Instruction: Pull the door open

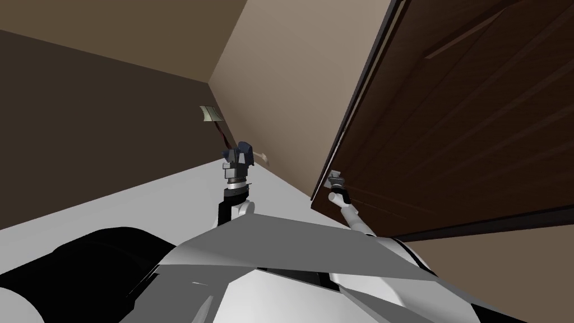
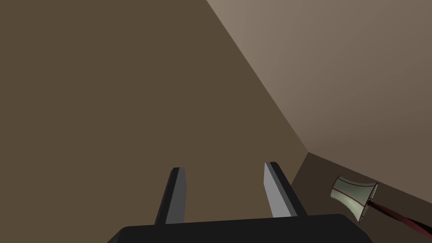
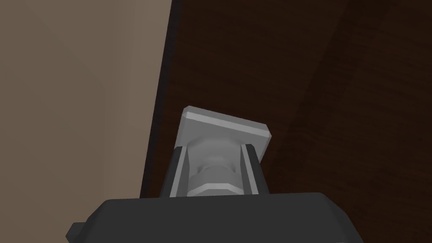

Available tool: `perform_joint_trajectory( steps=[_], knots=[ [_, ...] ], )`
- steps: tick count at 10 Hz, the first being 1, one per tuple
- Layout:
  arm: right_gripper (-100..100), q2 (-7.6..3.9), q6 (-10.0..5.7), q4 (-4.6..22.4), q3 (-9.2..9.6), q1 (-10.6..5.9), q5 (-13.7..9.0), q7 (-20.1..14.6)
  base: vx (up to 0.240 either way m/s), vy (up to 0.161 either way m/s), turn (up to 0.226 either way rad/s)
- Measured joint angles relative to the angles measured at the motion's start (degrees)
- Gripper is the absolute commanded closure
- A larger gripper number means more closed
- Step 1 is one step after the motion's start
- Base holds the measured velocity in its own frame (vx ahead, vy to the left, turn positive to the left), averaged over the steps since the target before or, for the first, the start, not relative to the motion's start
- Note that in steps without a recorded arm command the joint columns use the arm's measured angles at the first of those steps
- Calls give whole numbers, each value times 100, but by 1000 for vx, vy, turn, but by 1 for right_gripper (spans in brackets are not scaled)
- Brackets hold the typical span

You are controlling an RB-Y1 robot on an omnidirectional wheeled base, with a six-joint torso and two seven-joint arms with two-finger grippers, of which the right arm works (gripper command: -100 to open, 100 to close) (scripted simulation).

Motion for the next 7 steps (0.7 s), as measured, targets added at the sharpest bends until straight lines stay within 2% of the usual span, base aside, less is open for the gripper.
perform_joint_trajectory(
  steps=[3,5,6,7],
  knots=[
    [100,-63,-42,144,85,-113,-283,-517,-50,-40,59],
    [100,-47,5,77,71,-104,-448,-723,-29,-27,33],
    [100,-78,-90,317,159,-230,-451,-886,-23,-14,47],
    [100,-91,-88,295,154,-224,-531,-1005,-28,-34,50]
  ],
)
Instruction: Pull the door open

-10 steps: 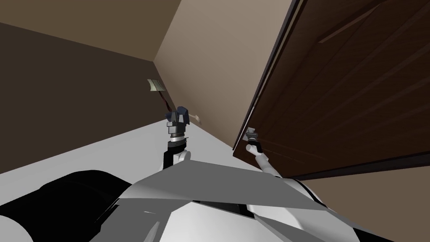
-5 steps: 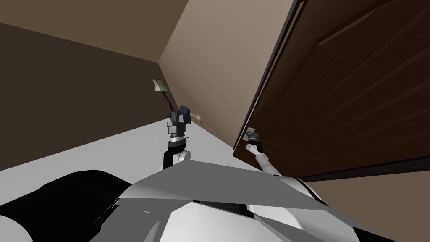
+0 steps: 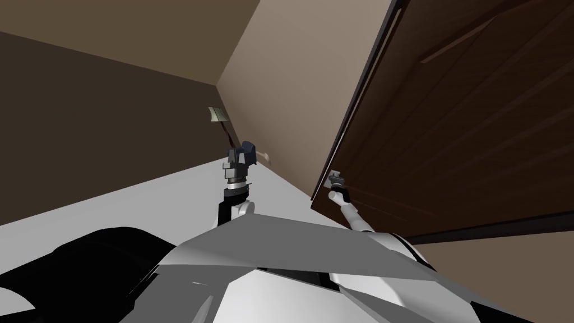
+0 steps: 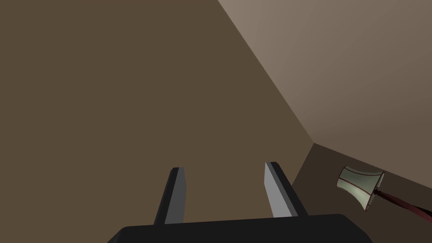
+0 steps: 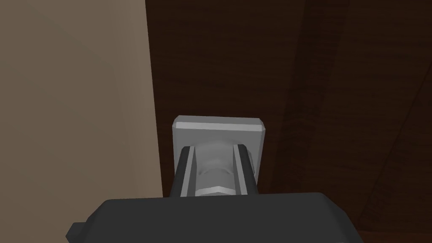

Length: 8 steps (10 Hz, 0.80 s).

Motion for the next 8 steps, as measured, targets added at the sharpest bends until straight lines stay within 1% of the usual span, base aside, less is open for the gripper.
perform_joint_trajectory(
  steps=[1,2,3,4,5,6,7,8],
  knots=[
    [100,-15,-18,44,31,-24,-68,-148,-16,-16,13],
    [100,-21,-39,40,36,-42,-72,-188,-106,32,105],
    [100,-83,-55,-4,52,-46,-69,-228,-206,26,153],
    [-100,-135,-61,-59,73,-28,-69,-285,-202,60,-16],
    [-100,-128,-46,-95,54,-25,-83,-284,-173,101,-99],
    [-100,-99,-59,-35,62,-24,-86,-294,-151,95,-71],
    [-100,-64,-26,-47,41,27,-108,-280,-181,99,-53],
    [-100,-31,57,-164,-12,114,-142,-220,-209,94,-55]
  ],
)
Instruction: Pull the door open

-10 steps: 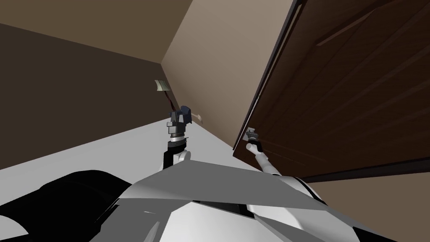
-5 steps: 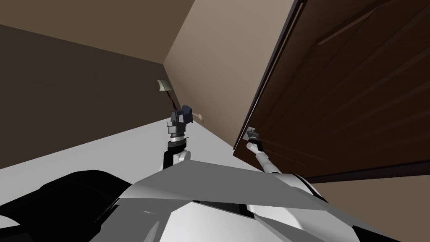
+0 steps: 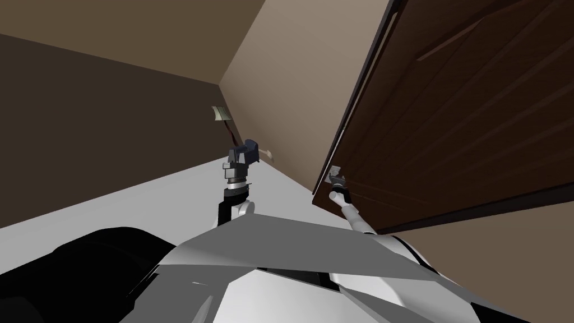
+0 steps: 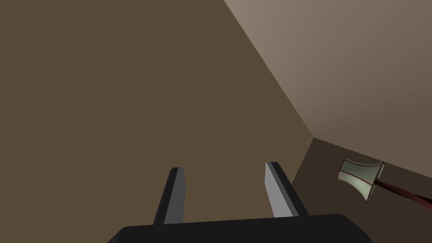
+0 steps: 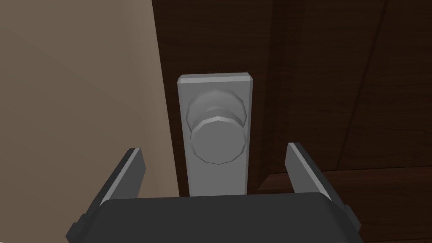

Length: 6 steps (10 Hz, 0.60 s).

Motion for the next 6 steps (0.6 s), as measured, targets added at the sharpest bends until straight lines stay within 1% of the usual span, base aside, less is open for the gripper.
perform_joint_trajectory(
  steps=[1,2,3,4,6],
  knots=[
    [-100,18,12,80,9,-24,-6,-11,-196,100,-45],
    [-100,34,-1,142,19,-30,-11,-45,-83,48,-16],
    [-100,37,-2,148,20,-26,-12,-51,86,-44,37],
    [-100,24,-26,181,26,-25,-8,-74,159,-36,48],
    [-100,2,-41,156,9,11,-13,-84,170,-53,31]
  ],
)
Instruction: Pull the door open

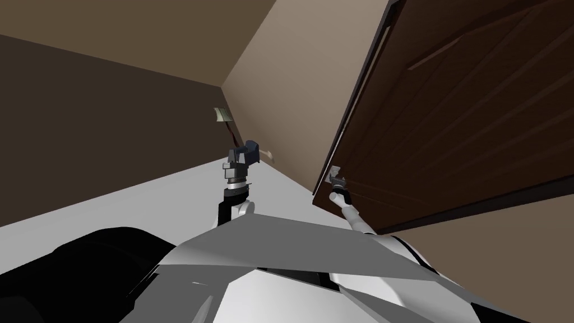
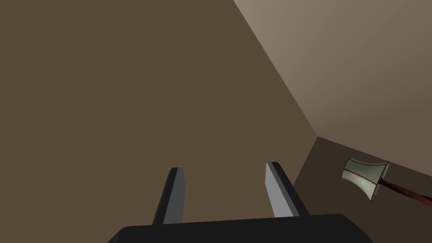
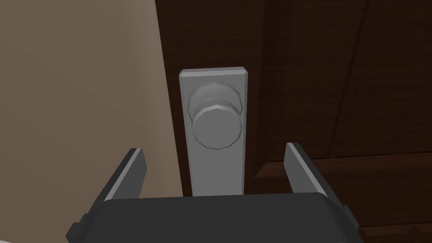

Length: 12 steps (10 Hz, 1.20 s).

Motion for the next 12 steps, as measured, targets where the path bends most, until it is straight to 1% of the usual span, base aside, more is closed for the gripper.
perform_joint_trajectory(
  steps=[3,4,5,10,11,12],
  knots=[
    [-100,-34,-47,15,-28,31,-7,-31,195,-81,43],
    [-100,-50,-71,46,-24,28,-4,-52,74,-31,10],
    [100,-54,-78,50,-23,25,-3,-60,-7,1,-11],
    [100,-54,-52,63,-23,44,-4,-50,-14,4,-1],
    [100,-53,-51,63,-23,45,-4,-51,-140,-32,108],
    [100,-112,-57,52,27,43,11,-112,-207,-87,112]
  ],
)
